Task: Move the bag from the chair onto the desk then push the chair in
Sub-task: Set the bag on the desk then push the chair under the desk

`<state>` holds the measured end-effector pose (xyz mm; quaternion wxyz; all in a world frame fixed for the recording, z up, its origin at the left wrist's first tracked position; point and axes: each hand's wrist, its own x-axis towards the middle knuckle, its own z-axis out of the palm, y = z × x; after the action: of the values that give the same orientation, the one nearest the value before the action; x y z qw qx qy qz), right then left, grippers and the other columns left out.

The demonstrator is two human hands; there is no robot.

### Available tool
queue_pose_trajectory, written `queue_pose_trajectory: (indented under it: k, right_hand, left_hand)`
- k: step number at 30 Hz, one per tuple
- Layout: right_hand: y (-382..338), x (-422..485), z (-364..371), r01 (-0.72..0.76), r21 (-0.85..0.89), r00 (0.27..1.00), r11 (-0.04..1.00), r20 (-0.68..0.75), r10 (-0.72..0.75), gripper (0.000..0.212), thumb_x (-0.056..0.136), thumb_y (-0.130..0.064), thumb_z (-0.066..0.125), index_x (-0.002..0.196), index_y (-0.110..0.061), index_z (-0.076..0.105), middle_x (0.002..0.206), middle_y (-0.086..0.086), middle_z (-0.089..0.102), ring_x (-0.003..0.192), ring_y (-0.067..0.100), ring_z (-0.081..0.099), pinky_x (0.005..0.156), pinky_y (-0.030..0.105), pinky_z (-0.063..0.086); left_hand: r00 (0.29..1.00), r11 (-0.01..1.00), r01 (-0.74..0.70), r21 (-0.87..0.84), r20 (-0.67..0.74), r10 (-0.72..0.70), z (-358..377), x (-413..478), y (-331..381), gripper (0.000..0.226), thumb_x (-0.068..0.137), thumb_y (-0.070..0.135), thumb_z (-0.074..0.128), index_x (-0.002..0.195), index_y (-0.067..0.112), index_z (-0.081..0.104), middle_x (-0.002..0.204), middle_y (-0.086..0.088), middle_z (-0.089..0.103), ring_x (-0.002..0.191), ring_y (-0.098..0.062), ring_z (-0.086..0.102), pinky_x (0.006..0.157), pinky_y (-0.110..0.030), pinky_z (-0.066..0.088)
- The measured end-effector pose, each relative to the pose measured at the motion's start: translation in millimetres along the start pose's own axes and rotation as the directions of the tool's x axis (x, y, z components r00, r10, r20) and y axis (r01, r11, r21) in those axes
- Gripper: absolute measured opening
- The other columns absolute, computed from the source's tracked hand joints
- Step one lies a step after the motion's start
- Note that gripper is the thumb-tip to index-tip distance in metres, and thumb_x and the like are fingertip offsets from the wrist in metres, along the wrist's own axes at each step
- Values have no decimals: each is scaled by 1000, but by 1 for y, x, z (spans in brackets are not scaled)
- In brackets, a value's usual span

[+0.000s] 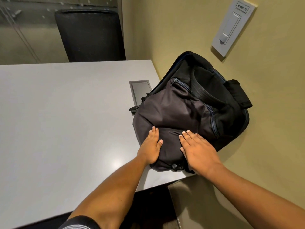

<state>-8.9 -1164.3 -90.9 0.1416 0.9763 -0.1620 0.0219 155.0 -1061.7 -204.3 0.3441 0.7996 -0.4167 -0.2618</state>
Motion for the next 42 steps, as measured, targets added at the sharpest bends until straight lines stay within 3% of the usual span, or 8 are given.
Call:
queue_pose_trajectory:
  k: [5, 8, 13, 22, 32, 36, 42]
  right_hand:
    - [-2, 3, 4, -15, 0, 999, 1000, 48, 15, 44, 88, -30, 63, 126, -7, 63, 131, 13, 63, 127, 27, 56, 107, 43, 44]
    - [-3, -1, 5, -15, -12, 998, 1000, 55, 16, 44, 90, -31, 60, 127, -7, 62, 133, 12, 62, 129, 27, 54, 108, 43, 42]
    - [-4, -2, 2, -31, -35, 993, 999, 116, 35, 53, 92, -36, 37, 130, -7, 60, 136, 12, 60, 132, 26, 51, 111, 42, 39]
    - [-9, 0, 6, -46, -52, 982, 998, 178, 54, 60, 93, -40, 29, 131, -4, 57, 137, 14, 58, 134, 28, 49, 112, 44, 36]
    - [-14, 2, 15, -87, -46, 972, 995, 217, 95, 64, 95, -40, 18, 142, -5, 45, 148, 14, 47, 143, 27, 36, 119, 44, 25]
    - [-11, 2, 17, -80, -31, 974, 996, 211, 85, 63, 95, -40, 22, 139, -4, 48, 145, 15, 50, 141, 27, 39, 118, 43, 27]
    - [-3, -1, 20, -37, -13, 973, 999, 229, 39, 65, 97, -44, 15, 149, -8, 33, 157, 10, 32, 149, 23, 21, 122, 39, 9]
  left_hand:
    - [1000, 999, -17, 52, -14, 18, -2, 0, -3, 59, 104, 35, 31, 152, 17, 3, 161, 2, -5, 147, -14, -4, 116, -28, 5]
    - [996, 995, 0, 104, -92, 10, 5, -9, -1, 61, 103, 38, 31, 153, 16, 4, 161, 0, -3, 147, -14, -2, 117, -29, 5]
    - [977, 990, 75, 116, -205, -50, 29, -40, 2, 61, 102, 42, 27, 153, 14, 7, 162, -2, 0, 147, -16, -1, 116, -26, 1]
    - [988, 995, 99, -8, -115, -99, 42, -45, -6, 62, 102, 44, 24, 152, 15, 1, 161, 1, -8, 147, -15, -7, 117, -29, 2]
    - [996, 995, 91, 28, -24, -91, 34, -34, -12, 62, 102, 45, 24, 152, 18, -1, 161, 1, -8, 147, -16, -5, 117, -30, 3]
    - [996, 996, 89, -2, 0, -89, 31, -34, -11, 61, 103, 43, 24, 152, 17, -1, 160, 2, -9, 146, -15, -6, 119, -32, 4]
    - [995, 996, 93, -8, 42, -93, 22, -33, -13, 60, 104, 40, 25, 153, 17, 1, 161, 1, -7, 147, -15, -5, 119, -34, 5]
